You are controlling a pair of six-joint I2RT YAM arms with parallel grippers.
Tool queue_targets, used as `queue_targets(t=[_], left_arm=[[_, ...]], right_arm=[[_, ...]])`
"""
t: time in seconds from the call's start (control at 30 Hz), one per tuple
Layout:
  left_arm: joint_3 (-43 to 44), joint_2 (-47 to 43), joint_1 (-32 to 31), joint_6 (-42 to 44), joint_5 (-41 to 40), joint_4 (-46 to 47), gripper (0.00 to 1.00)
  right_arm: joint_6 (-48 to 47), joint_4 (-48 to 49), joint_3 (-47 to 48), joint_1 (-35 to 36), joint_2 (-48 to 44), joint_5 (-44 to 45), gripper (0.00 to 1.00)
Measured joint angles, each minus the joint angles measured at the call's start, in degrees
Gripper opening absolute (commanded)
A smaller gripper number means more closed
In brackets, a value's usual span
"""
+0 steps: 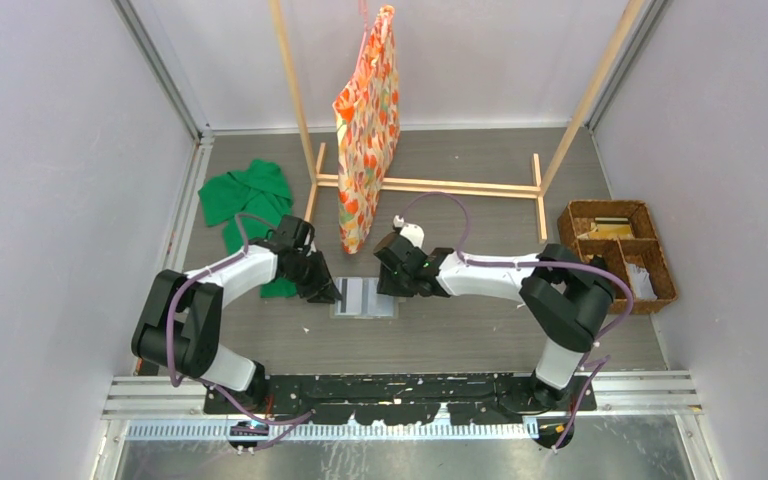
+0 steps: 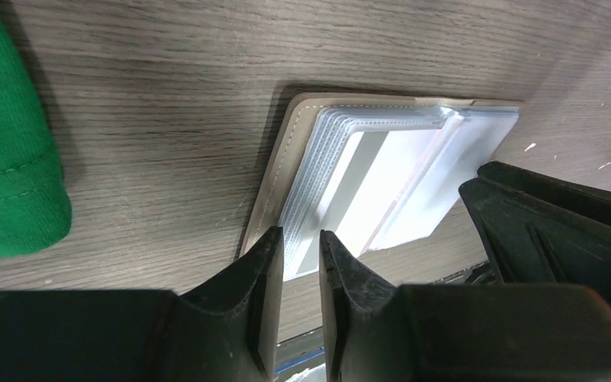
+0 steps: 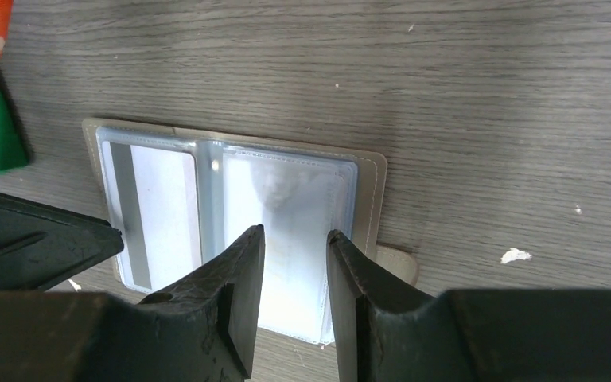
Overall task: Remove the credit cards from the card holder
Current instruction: Remove the credit card from the card holder.
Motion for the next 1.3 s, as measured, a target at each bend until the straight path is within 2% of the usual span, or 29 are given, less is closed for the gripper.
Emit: queue_targets(t=[0.43,0.63,1.03,1.13,1.3], left_arm=[[0.0,0.0,-0.2,0.0,1.8,0.6,0.23],[0.0,-0.1,-1.1,-0.3,3.6,1.5,0.19],[0.0,-5.3,-1.2,-3.3,9.0,7.1,0.18],[0.0,-5.3,-1.5,-3.4,9.7,7.3,0.20],[0.0,-5.3,-1.6,-3.5,9.4,7.2,0.27]], right_arm=[[1.4,3.4,-2.8,0.0,-1.4,0.6,0.39],[2.3,7.9,-7.2,0.0,-4.2,-2.2,0.40],[4.9,14.9,-8.6,0.0,-3.7,-6.3,0.40],[5.1,14.9,-9.0,0.0,-3.8,-6.2,0.40],[5.3,15.1,-9.3,0.0,-3.8,-6.3,0.39]])
